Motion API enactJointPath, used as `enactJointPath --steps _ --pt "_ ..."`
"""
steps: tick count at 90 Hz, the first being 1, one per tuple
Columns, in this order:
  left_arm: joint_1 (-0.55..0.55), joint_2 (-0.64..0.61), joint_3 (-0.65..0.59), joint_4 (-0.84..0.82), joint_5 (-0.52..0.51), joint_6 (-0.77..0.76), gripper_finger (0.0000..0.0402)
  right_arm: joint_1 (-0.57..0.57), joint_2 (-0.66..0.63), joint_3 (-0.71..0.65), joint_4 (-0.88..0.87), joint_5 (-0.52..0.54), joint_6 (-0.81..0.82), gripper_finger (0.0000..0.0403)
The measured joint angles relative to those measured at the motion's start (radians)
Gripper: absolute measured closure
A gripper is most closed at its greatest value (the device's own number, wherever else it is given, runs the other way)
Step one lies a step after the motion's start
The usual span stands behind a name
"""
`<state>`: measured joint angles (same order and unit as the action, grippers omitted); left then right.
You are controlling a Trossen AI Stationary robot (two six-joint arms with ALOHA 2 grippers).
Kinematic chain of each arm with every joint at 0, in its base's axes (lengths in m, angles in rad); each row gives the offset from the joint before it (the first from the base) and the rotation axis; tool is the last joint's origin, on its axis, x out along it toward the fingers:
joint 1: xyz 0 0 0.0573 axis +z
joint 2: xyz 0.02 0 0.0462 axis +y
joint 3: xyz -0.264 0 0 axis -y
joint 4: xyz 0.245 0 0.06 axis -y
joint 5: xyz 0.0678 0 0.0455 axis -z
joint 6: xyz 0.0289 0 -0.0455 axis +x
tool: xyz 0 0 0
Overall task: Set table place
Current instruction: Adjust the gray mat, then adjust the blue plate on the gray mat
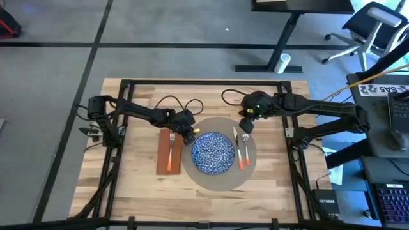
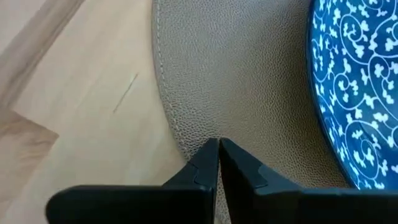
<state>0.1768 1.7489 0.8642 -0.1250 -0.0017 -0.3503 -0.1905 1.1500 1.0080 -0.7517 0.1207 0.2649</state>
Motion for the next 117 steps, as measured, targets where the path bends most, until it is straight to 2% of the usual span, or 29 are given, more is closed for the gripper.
enactJointPath --steps 28,60,65,77,82,117 --pt "0.000 -0.002 0.004 -0.074 -0.001 0.013 0.0401 0.000 0.000 0.000 -0.001 0.001 0.000 0.0402" --pt "0.028 -0.008 0.001 -0.074 0.008 0.010 0.0401 0.000 0.000 0.000 0.004 -0.002 0.000 0.0402" --pt "0.039 -0.019 -0.001 -0.080 0.005 0.010 0.0401 0.000 0.000 0.005 0.016 -0.054 -0.005 0.0402" --pt "0.056 -0.045 0.004 -0.100 -0.010 0.011 0.0401 0.002 0.002 0.009 0.163 -0.253 -0.006 0.0402" --pt "0.058 -0.050 0.016 -0.088 -0.011 0.016 0.0401 0.004 0.026 0.004 0.205 -0.289 -0.006 0.0403" --pt "0.050 -0.052 0.058 -0.078 -0.005 0.019 0.0401 0.058 0.319 -0.024 0.227 -0.323 -0.035 0.0403"
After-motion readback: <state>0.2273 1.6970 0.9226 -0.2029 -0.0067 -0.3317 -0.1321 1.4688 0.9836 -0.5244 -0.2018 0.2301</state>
